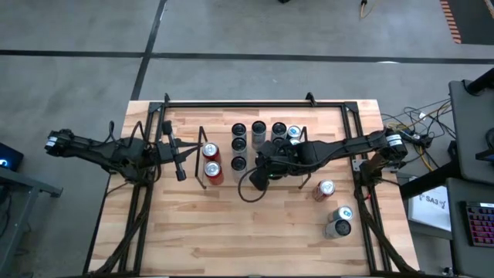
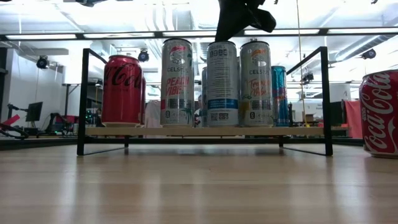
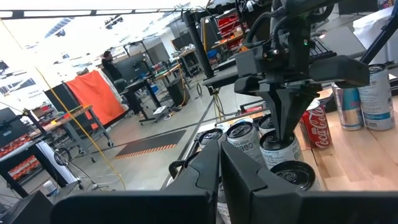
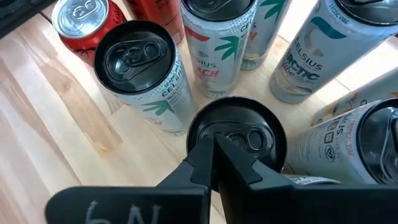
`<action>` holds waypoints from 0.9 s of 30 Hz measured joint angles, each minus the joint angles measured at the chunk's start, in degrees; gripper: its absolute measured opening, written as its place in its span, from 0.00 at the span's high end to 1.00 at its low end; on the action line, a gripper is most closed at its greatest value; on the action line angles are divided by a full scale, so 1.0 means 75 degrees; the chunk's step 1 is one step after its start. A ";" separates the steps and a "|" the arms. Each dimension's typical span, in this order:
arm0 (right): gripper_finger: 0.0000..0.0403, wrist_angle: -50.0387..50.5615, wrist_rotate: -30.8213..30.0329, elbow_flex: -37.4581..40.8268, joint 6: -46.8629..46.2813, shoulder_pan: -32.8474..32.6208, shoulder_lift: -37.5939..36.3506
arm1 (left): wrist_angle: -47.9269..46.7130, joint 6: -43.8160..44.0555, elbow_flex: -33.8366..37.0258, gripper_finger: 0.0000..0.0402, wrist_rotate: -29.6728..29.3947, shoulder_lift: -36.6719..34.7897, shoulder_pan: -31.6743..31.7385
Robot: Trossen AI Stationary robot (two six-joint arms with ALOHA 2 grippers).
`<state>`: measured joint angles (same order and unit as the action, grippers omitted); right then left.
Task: Place canned beverage on shelf
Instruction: Adjust the white and blue soda cans
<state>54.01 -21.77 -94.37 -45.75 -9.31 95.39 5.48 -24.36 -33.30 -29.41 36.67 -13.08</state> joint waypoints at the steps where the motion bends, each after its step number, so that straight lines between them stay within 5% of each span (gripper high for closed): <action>1: 0.98 0.0002 -0.0008 0.0000 -0.0042 0.0005 0.0000 | 0.0000 0.0000 0.0000 1.00 -0.0002 0.0000 0.0000; 17: 0.98 0.0111 -0.0213 -0.0084 0.0417 0.0005 -0.0047 | -0.0010 0.0277 0.0000 1.00 0.0512 0.0209 0.0003; 27: 0.98 0.0839 -0.0297 -0.1088 0.2304 0.0135 -0.0090 | 0.0527 0.1069 -0.0916 1.00 0.1801 0.2410 0.0002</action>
<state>60.29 -24.00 -102.53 -28.47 -8.30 94.72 9.43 -16.34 -40.17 -15.90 54.74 -13.07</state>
